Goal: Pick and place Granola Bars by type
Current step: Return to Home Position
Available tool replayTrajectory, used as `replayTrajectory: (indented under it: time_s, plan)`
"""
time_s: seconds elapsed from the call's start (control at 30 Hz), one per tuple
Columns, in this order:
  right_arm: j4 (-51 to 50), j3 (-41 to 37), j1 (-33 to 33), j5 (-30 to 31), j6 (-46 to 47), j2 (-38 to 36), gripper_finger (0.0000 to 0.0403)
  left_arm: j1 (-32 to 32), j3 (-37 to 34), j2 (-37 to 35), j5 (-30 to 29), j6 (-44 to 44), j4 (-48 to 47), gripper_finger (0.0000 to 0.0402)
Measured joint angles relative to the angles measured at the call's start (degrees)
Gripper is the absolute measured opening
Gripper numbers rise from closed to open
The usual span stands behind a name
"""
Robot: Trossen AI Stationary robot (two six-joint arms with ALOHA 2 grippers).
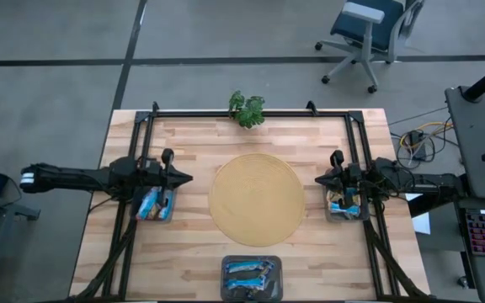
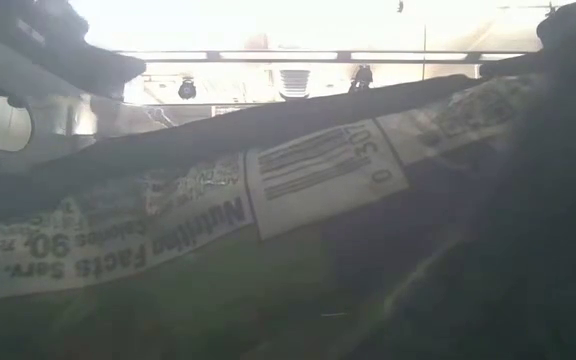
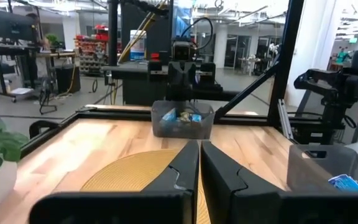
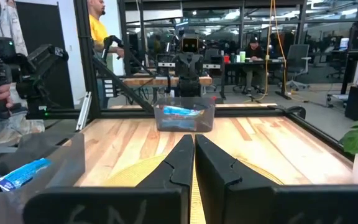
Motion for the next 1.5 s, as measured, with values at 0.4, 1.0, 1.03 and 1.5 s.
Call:
replayTrajectory:
  time_s: [0.4, 1.0, 1.03, 1.5]
  plan:
    - [0.0, 0.0, 0.0, 0.0, 1.7, -0.1, 0.0009, 0.0, -3.0, -5.8, -0.7, -1.5, -4.2, 0.0]
    - [-1.1, 0.0, 0.0, 0.1, -0.6, 0.0, 0.0009, 0.0, -3.6, -14.2, -6.8, -0.6, -14.6, 0.0]
    - [-1.5, 0.0, 0.0, 0.1, -0.9, 0.0, 0.0009, 0.0, -3.6, -14.7, -6.9, -0.6, -14.8, 0.0]
    - [-3.7, 0.1, 0.0, 0.2, -1.7, 0.1, 0.0008, 0.0, -3.6, -17.5, -6.9, 1.7, -17.0, 0.0]
